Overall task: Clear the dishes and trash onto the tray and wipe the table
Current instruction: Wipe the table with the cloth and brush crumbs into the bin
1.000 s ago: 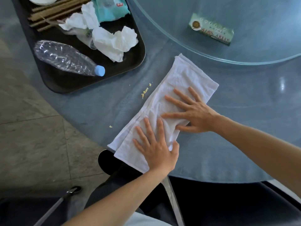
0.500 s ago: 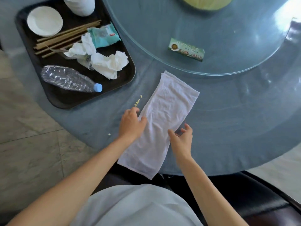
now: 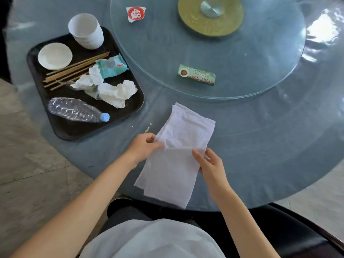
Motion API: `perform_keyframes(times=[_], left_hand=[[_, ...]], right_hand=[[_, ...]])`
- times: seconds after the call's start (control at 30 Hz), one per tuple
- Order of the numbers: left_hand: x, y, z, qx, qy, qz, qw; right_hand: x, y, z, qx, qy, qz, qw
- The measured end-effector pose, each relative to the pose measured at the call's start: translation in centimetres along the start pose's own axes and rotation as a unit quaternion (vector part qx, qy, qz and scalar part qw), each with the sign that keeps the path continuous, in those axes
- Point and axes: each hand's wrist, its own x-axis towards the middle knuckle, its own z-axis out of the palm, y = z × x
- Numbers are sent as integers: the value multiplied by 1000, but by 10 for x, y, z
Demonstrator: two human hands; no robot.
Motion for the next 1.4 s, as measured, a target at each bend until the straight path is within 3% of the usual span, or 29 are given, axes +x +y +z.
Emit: perform_keyframes(times=[0.1,0.27,0.33,0.43,0.53,0.67,0.73,0.83,0.97,1.07,1.17,1.23,1.33,1.4], left_hand=[[-31,19,-19,-68,-13,52,996],[-74,42,-27,-100,50,114,987],[-80,48,-32,-112,64,139,982],[-88,49,-37,-77,66,143,985],[-93,50,-48,-96,64,153,982],[-82,37,-55,-74,80,146,983],[-76,38,-57,-60,71,173,981],[-73,41,-72,-51,55,210,975],[-69,48,-80,8,-40,259,965],[-66,54,-78,21,2,288,957],[-57,60,-75,13,27,284,958],[-53,62,-75,-45,-17,263,964],[-48,65,-72,-106,-91,229,963],[-42,68,-64,-102,-126,213,964]], right_hand=[[-21,-20,-13,29,21,-69,997],[-41,-44,-19,7,98,-136,986],[-46,-57,-17,19,94,-181,979],[-49,-59,-12,-61,98,-207,971],[-55,-60,-13,-67,128,-256,956],[-52,-52,-1,-120,126,-209,962],[-55,-54,4,-149,149,-226,951],[-69,-63,1,-203,125,-258,936],[-66,-65,5,-371,130,-287,873],[-64,-69,0,-391,173,-308,850],[-58,-73,-5,-389,163,-286,860],[-53,-76,-9,-352,113,-281,886],[-44,-79,-10,-202,32,-235,950],[-30,-76,-9,-120,31,-201,972]])
